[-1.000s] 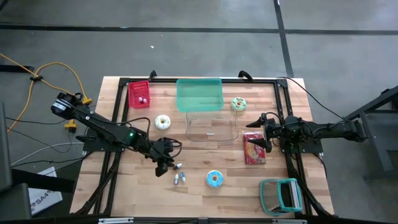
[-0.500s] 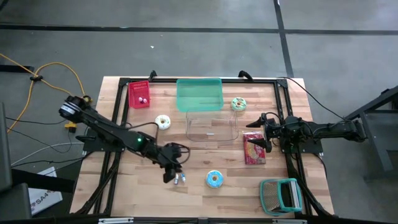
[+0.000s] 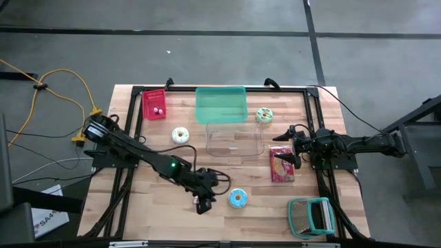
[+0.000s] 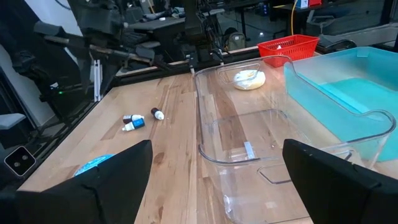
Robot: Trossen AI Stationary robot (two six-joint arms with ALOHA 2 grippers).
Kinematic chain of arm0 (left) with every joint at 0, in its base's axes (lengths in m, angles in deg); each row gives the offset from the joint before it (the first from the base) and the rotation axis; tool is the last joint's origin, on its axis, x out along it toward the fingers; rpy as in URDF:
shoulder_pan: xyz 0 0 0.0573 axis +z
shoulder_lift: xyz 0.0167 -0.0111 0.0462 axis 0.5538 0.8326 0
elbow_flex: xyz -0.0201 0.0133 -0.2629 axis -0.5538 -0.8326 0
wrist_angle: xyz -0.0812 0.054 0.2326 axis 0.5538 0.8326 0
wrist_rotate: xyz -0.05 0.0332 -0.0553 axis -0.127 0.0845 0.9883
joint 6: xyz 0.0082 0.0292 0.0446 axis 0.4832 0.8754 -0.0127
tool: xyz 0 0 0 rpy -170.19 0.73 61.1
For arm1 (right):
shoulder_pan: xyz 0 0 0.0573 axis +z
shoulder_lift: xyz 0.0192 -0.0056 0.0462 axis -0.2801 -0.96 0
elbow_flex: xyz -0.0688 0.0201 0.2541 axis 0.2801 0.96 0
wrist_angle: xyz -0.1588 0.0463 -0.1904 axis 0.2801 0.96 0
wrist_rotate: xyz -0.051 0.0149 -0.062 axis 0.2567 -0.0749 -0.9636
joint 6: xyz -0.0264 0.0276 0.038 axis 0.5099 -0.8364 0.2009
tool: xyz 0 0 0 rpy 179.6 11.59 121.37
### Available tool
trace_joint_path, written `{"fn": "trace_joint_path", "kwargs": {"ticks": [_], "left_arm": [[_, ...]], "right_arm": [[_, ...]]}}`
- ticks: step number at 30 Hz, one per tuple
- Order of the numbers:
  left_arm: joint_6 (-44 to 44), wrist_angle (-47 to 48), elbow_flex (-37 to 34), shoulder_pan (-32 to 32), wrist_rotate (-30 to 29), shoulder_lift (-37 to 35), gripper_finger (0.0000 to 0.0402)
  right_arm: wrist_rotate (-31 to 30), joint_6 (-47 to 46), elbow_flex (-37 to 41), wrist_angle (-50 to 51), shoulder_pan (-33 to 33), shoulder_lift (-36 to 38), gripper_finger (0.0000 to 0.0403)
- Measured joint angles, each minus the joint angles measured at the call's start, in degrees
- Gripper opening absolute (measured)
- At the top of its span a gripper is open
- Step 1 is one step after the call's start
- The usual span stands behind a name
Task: Pick & Place Food Item
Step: Put the top red food coloring bottle into the red bin
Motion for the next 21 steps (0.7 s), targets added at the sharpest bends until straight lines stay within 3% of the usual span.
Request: {"fn": "trace_joint_path", "kwargs": {"ticks": [21], "left_arm": [[-6.1, 11.61, 0.09, 1.4, 1.19, 0.33, 0.0108]], "right_arm": [[0.27, 0.0, 0.01, -0.14, 0.0, -0.01, 0.035]]}}
